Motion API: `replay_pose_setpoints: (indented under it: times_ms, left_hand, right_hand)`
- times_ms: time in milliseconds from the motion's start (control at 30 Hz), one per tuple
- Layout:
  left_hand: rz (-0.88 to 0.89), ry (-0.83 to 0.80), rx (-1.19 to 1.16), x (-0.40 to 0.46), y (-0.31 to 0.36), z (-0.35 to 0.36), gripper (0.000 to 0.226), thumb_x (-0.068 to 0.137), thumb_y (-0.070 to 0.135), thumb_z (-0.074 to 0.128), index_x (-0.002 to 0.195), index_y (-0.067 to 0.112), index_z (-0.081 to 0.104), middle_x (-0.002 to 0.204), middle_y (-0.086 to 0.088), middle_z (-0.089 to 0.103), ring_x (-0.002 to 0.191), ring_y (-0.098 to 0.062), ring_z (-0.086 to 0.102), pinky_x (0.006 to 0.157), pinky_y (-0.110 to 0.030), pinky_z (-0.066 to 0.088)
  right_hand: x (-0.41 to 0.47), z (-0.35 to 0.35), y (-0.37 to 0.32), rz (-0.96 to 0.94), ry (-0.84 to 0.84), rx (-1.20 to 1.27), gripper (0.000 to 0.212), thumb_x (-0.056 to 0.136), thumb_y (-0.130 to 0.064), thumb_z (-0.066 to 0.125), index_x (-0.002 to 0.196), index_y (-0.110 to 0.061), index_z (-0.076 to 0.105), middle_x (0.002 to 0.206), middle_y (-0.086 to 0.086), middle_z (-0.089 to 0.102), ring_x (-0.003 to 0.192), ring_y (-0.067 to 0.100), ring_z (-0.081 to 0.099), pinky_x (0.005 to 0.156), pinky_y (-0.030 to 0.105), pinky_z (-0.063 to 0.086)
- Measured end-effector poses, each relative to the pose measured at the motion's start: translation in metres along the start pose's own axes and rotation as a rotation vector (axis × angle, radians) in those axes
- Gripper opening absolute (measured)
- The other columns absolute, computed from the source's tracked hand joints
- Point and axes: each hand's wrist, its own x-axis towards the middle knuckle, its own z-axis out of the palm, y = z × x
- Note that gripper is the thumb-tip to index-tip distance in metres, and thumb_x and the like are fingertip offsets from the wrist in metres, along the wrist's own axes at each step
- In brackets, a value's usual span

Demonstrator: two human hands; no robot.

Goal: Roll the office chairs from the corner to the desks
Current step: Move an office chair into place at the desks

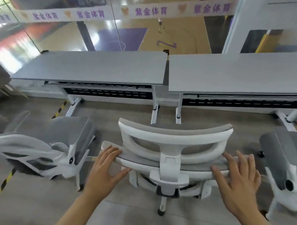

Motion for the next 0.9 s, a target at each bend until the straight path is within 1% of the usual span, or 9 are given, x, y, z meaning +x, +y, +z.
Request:
replay_pose_setpoints:
  times_ms: [67, 167, 233, 300, 467, 600, 733, 833, 900]
  left_hand:
    - [-0.001, 0.022, 0.013, -0.001, -0.002, 0.000, 0.061, 0.080, 0.064, 0.062, 0.126, 0.023, 0.059, 0.138, 0.012, 0.050, 0.138, -0.014, 0.038, 0.117, -0.034, 0.028]
    - [0.032, 0.065, 0.016, -0.005, -0.007, 0.002, 0.059, 0.082, 0.061, 0.064, 0.126, 0.022, 0.058, 0.138, 0.014, 0.048, 0.139, -0.012, 0.037, 0.115, -0.050, 0.029]
    - [0.068, 0.090, -0.003, -0.008, -0.010, 0.004, 0.057, 0.084, 0.059, 0.063, 0.127, 0.023, 0.055, 0.138, 0.018, 0.043, 0.140, -0.010, 0.033, 0.114, -0.054, 0.029]
    - [0.101, 0.117, -0.028, -0.010, -0.013, 0.004, 0.056, 0.085, 0.058, 0.062, 0.127, 0.022, 0.054, 0.138, 0.021, 0.040, 0.141, -0.007, 0.030, 0.113, -0.053, 0.031]
    - [0.194, 0.178, -0.027, -0.007, -0.028, 0.002, 0.054, 0.085, 0.051, 0.069, 0.123, 0.014, 0.061, 0.135, 0.010, 0.050, 0.139, -0.013, 0.037, 0.112, -0.050, 0.033]
    - [0.202, 0.195, -0.051, -0.001, -0.040, 0.000, 0.051, 0.083, 0.042, 0.075, 0.123, 0.014, 0.062, 0.135, 0.007, 0.054, 0.137, -0.016, 0.041, 0.108, -0.053, 0.038]
    - [0.198, 0.176, -0.055, 0.012, -0.044, 0.001, 0.048, 0.086, 0.046, 0.071, 0.122, 0.015, 0.062, 0.132, 0.003, 0.058, 0.137, -0.014, 0.041, 0.107, -0.050, 0.040]
    - [0.189, 0.158, -0.060, 0.018, -0.043, 0.001, 0.048, 0.087, 0.050, 0.066, 0.122, 0.017, 0.061, 0.131, 0.004, 0.058, 0.137, -0.012, 0.038, 0.109, -0.045, 0.039]
    - [0.169, 0.142, -0.066, 0.024, -0.042, 0.002, 0.050, 0.087, 0.053, 0.063, 0.122, 0.017, 0.062, 0.130, 0.005, 0.058, 0.136, -0.013, 0.040, 0.109, -0.043, 0.040]
  right_hand:
    - [-0.002, 0.002, -0.005, 0.042, 0.003, -0.013, 0.074, 0.082, -0.077, 0.023, 0.138, -0.033, 0.043, 0.159, 0.003, 0.019, 0.150, 0.024, -0.004, 0.115, 0.057, 0.007]
    - [-0.004, 0.009, -0.021, 0.164, 0.034, 0.011, 0.076, 0.080, -0.074, 0.025, 0.137, -0.027, 0.041, 0.161, 0.005, 0.014, 0.150, 0.030, -0.001, 0.115, 0.058, 0.007]
    - [-0.008, 0.017, -0.036, 0.248, 0.088, 0.055, 0.078, 0.079, -0.070, 0.026, 0.136, -0.018, 0.041, 0.161, 0.009, 0.014, 0.149, 0.034, 0.004, 0.114, 0.059, 0.009]
    - [-0.015, 0.025, -0.048, 0.293, 0.148, 0.087, 0.077, 0.081, -0.065, 0.025, 0.137, -0.014, 0.040, 0.161, 0.011, 0.015, 0.149, 0.035, 0.005, 0.112, 0.062, 0.012]
    - [-0.015, 0.033, -0.061, 0.273, 0.248, 0.131, 0.075, 0.081, -0.059, 0.028, 0.136, -0.009, 0.037, 0.158, 0.014, 0.020, 0.147, 0.037, 0.009, 0.109, 0.064, 0.022]
    - [-0.012, 0.039, -0.065, 0.209, 0.302, 0.168, 0.066, 0.083, -0.051, 0.032, 0.133, -0.008, 0.037, 0.152, 0.018, 0.025, 0.144, 0.037, 0.014, 0.114, 0.062, 0.017]
    - [-0.003, 0.038, -0.067, 0.207, 0.282, 0.157, 0.067, 0.083, -0.050, 0.032, 0.132, -0.004, 0.038, 0.148, 0.021, 0.027, 0.139, 0.043, 0.020, 0.114, 0.060, 0.019]
    - [0.006, 0.034, -0.067, 0.228, 0.240, 0.130, 0.077, 0.081, -0.053, 0.030, 0.135, 0.001, 0.037, 0.151, 0.022, 0.024, 0.142, 0.039, 0.018, 0.117, 0.057, 0.015]
    - [0.011, 0.031, -0.067, 0.219, 0.229, 0.097, 0.078, 0.082, -0.055, 0.030, 0.135, 0.000, 0.039, 0.151, 0.022, 0.025, 0.143, 0.036, 0.017, 0.118, 0.056, 0.014]
